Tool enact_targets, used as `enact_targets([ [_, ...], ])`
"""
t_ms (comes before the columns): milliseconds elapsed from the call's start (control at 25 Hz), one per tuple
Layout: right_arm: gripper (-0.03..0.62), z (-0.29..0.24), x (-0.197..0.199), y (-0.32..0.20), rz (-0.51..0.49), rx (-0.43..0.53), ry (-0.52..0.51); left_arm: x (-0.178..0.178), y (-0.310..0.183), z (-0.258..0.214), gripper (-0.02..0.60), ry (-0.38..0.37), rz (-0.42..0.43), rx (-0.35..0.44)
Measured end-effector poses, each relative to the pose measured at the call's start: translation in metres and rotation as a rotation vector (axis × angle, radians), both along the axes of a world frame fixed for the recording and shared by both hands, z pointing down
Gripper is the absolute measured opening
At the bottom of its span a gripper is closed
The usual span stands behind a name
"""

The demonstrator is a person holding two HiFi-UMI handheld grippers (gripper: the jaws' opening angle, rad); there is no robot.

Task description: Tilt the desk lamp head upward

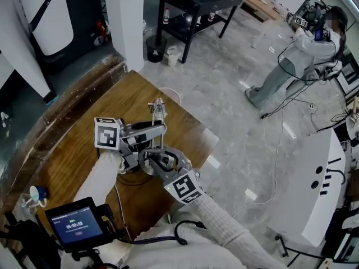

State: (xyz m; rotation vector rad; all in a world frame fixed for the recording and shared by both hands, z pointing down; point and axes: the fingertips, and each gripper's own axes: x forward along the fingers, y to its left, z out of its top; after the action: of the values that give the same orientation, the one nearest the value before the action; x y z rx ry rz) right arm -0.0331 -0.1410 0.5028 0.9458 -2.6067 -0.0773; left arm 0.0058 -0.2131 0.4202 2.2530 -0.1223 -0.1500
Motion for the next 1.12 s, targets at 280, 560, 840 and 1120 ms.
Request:
enact_targets([
  [280,0.144,0.003,0.000,-0.003,0.012,-0.015,0.008,-0.003,0.012,-0.037,0.089,-0.021,-0.080,0.354],
  [560,0.140,0.011,0.000,-0.013,0.030,-0.058,0.009,-0.009,0.023,-0.051,0.080,-0.044,-0.134,0.610],
  [840,0.140,0.016,0.000,-0.013,0.030,-0.058,0.001,-0.009,0.042,-0.054,0.074,-0.098,-0.144,0.760],
  [1120,0.133,0.015,0.001,-0.011,0.043,-0.108,-0.048,-0.008,0.053,-0.057,0.074,-0.161,-0.174,0.878],
])
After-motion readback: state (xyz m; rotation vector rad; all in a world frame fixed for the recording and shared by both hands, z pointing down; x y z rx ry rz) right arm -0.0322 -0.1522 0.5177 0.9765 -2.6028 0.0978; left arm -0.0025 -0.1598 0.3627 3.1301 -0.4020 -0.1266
